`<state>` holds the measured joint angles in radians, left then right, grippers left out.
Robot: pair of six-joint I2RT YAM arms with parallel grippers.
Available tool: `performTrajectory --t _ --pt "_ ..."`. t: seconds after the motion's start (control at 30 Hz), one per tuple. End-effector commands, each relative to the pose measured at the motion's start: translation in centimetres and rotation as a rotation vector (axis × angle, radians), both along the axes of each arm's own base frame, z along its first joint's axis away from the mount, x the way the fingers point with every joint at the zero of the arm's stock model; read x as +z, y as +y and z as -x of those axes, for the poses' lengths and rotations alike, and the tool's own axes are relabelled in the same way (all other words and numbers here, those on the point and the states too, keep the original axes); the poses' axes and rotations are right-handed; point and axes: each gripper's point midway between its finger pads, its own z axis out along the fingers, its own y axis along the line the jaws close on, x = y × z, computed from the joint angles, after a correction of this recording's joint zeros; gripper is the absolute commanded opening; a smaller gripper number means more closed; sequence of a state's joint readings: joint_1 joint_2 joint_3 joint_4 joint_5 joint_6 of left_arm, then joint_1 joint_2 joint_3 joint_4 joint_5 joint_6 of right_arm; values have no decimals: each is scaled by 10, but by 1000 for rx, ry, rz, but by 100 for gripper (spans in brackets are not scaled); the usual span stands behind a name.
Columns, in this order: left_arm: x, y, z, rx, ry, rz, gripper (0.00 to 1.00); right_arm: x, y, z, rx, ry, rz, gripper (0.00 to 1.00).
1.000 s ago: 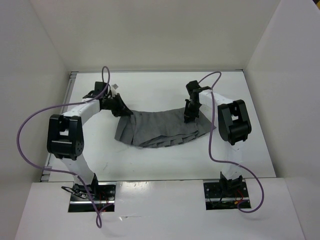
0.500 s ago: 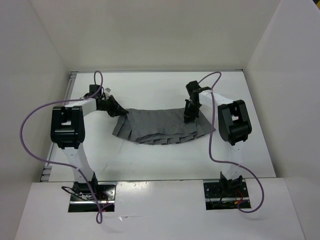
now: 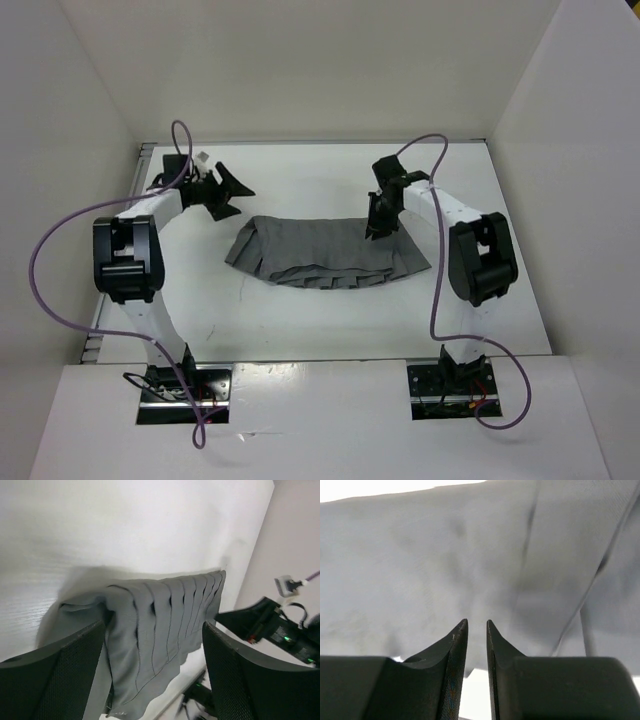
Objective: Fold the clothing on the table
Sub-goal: Fold the skirt
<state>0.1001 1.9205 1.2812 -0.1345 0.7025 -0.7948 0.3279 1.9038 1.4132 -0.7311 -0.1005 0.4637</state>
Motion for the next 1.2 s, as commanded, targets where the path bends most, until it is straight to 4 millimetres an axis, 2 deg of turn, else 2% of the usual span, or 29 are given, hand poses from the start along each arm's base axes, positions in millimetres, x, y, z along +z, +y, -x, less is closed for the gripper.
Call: performTrajectory --t 0.0,0.07,0.17,0.2,0.33,0.37,0.47,0.57,0.6,0.63,0.7,0.8,0.83,0.87,0.97,1.0,1.1,1.13,1.17 --pt "46 20 -3 -71 -176 -200 85 60 11 -2 44 -125 -31 27" --pt "26 38 2 -58 -134 -332 85 71 21 4 72 -145 -40 27" --pt "3 50 10 -62 -85 -415 85 81 27 8 90 -162 -65 28" --pt "-11 55 14 -67 -61 -449 85 82 30 9 96 -158 -78 28" --pt "-37 53 29 -112 3 -443 85 90 39 12 120 -172 -94 29" --pt "-36 52 29 -126 -7 -443 85 92 39 12 120 -171 -94 29" --pt "-55 41 40 -192 23 -384 87 91 41 13 126 -174 -87 29" --pt "-61 20 55 -271 36 -252 88 93 39 13 122 -175 -78 29" --pt "-64 9 64 -303 38 -177 95 93 39 13 122 -175 -78 29" --pt "-64 4 69 -317 35 -145 98 93 39 13 122 -175 -78 29" --pt "-68 -3 81 -337 46 -92 98 87 38 14 122 -158 -72 29" --pt "-70 -19 94 -374 66 -51 98 83 38 16 122 -149 -69 29" --pt "-66 -28 99 -399 50 -27 98 84 38 16 113 -147 -72 29" --pt "-66 -35 109 -412 68 -10 98 77 37 18 113 -130 -65 29" --pt "-66 -43 118 -419 82 -17 98 73 36 20 113 -120 -61 29" --pt "-72 -46 124 -428 94 -25 98 70 35 23 105 -109 -61 29" --pt "-72 -54 122 -417 95 -13 91 69 41 23 118 -117 -74 29" --pt "-78 -54 124 -409 112 -6 88 62 42 26 121 -94 -74 29" --pt "-80 -60 123 -406 118 2 78 55 45 28 132 -83 -70 29"
